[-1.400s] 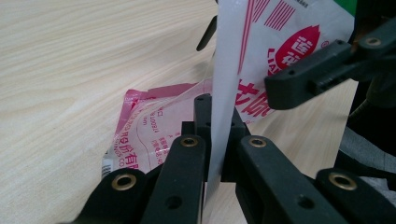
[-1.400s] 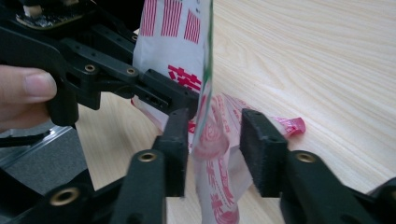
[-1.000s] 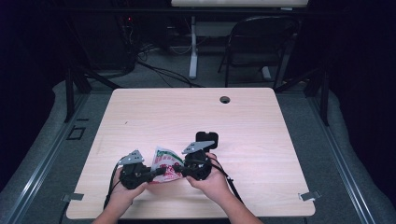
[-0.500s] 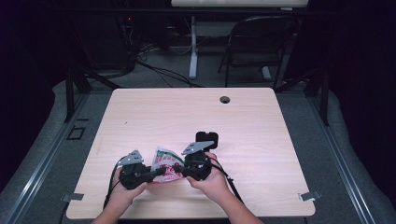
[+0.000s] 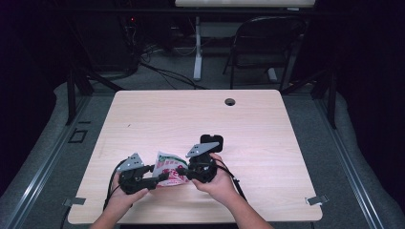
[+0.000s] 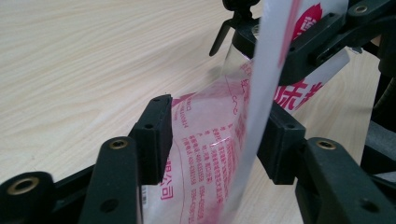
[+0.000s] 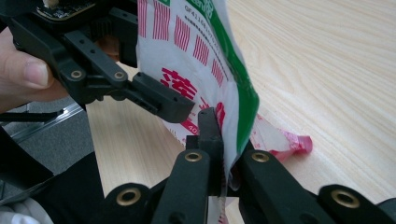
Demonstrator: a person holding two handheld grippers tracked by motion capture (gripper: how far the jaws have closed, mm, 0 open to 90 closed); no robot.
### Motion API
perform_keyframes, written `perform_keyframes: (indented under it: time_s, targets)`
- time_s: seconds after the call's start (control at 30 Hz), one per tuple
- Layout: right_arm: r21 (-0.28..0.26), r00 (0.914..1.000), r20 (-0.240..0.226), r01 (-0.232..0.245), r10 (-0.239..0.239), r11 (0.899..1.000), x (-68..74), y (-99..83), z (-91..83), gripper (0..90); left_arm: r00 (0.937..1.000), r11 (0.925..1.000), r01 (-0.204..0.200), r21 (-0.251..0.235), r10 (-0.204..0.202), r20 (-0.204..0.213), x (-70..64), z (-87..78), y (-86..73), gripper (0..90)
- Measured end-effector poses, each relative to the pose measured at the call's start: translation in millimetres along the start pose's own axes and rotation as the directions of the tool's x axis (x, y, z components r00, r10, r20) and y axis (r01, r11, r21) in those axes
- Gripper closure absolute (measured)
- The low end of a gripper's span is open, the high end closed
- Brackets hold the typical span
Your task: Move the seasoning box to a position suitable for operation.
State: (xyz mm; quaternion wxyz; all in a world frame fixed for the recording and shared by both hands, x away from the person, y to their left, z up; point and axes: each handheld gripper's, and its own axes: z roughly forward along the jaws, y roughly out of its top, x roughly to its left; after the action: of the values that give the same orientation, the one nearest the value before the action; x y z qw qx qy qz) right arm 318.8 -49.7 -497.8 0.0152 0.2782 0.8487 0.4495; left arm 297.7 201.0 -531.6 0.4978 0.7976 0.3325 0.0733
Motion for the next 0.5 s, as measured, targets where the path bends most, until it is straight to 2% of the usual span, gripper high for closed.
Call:
perform_keyframes:
  time_s: [0.07,0.2,0.23,0.27,0.37,0.4,0.5]
  targets:
    - [-0.004,1.0,0.0,0.001,-0.001,1.0,-1.0,1.3,-1.6,90.0,1.0,1.0,-0.004,0.007,0.004,-0.008,0.7,-1.5,0.0,48.6]
    - [-0.014,1.0,-0.002,0.002,-0.003,1.0,-3.1,2.3,-4.5,90.0,1.0,0.9999,-0.002,0.013,0.001,0.003,2.2,-4.4,0.1,48.6]
    - [-0.021,1.0,-0.005,-0.005,0.005,1.0,-3.0,2.2,-4.7,90.0,1.0,0.9999,-0.009,0.012,0.009,0.0,2.2,-5.0,-0.1,48.4]
    - [-0.009,1.0,-0.005,0.007,-0.007,1.0,-3.8,2.9,-6.5,90.0,0.9998,0.9997,-0.017,0.015,0.017,0.003,1.9,-5.5,-0.2,47.7]
    - [-0.024,0.9999,-0.015,0.008,-0.008,1.0,-4.0,3.3,-9.3,90.0,0.9995,0.9987,-0.026,0.043,0.026,0.016,0.7,-3.8,-1.1,40.0]
    - [-0.026,0.9998,-0.019,0.008,-0.008,1.0,-4.2,3.3,-10.3,90.0,0.9991,0.998,-0.041,0.048,0.041,0.011,0.3,-2.6,-1.6,39.7]
    - [-0.024,0.9998,-0.014,0.012,-0.013,1.0,-4.3,3.1,-11.9,90.0,0.9988,0.9977,-0.044,0.051,0.043,0.022,-0.3,2.1,-3.0,37.9]
